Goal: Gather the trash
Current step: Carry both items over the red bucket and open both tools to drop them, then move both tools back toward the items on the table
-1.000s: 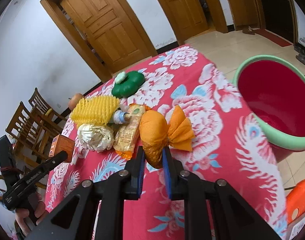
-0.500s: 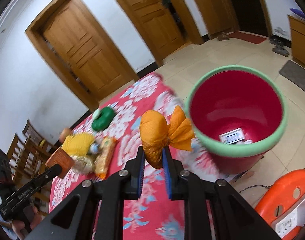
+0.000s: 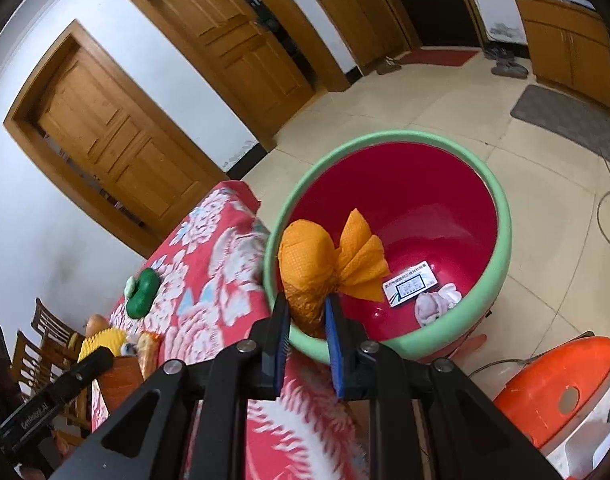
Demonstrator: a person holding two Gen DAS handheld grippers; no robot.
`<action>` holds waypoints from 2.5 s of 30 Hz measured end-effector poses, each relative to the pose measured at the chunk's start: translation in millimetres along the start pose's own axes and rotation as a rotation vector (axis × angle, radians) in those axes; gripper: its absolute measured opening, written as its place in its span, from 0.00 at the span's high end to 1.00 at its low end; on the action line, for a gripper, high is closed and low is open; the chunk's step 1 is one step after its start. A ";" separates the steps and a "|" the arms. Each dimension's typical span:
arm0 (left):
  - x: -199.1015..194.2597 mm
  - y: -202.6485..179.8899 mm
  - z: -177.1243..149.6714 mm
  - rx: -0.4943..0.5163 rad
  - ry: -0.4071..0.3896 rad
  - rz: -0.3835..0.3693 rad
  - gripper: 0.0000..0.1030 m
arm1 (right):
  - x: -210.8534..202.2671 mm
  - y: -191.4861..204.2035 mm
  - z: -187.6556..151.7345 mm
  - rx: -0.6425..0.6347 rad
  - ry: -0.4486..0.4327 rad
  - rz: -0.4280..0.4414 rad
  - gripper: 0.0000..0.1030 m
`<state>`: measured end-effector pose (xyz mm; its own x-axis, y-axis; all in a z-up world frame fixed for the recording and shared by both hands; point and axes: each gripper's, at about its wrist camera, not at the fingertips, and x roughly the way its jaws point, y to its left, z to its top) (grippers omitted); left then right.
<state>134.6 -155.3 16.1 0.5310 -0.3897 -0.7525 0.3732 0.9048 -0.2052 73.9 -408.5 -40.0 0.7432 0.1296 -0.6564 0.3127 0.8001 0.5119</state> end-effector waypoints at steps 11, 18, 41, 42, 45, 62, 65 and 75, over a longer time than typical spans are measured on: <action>32.4 -49.3 27.8 0.106 -0.004 -0.041 0.56 | 4.8 -19.2 6.7 0.056 -0.023 -0.003 0.70; 59.4 -72.3 38.6 0.117 0.002 -0.061 0.56 | -10.2 -27.6 -5.1 0.083 -0.069 -0.043 0.52; 73.0 -88.0 37.3 0.063 -0.004 -0.069 0.40 | -51.3 -41.2 -8.3 0.098 -0.129 -0.074 0.44; 66.5 -85.4 34.6 0.068 -0.014 -0.053 0.36 | -53.4 -38.4 -8.3 0.090 -0.132 -0.073 0.44; 49.9 -80.3 27.8 0.078 -0.051 -0.023 0.30 | -58.2 -29.5 -9.2 0.063 -0.135 -0.068 0.39; -44.0 -23.9 -9.3 0.012 -0.124 0.060 0.25 | -89.3 25.6 -28.4 -0.043 -0.156 -0.020 0.25; -60.4 -9.7 -14.8 -0.008 -0.140 0.075 0.25 | -94.0 35.4 -32.6 -0.061 -0.154 -0.003 0.23; -106.5 41.7 -42.3 -0.108 -0.198 0.165 0.25 | -100.2 72.7 -53.1 -0.137 -0.130 0.074 0.20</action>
<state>61.4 -68.8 61.3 0.7200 -0.2516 -0.6467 0.1918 0.9678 -0.1629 -9.2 -332.2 33.6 0.8342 0.1215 -0.5378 0.1774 0.8644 0.4705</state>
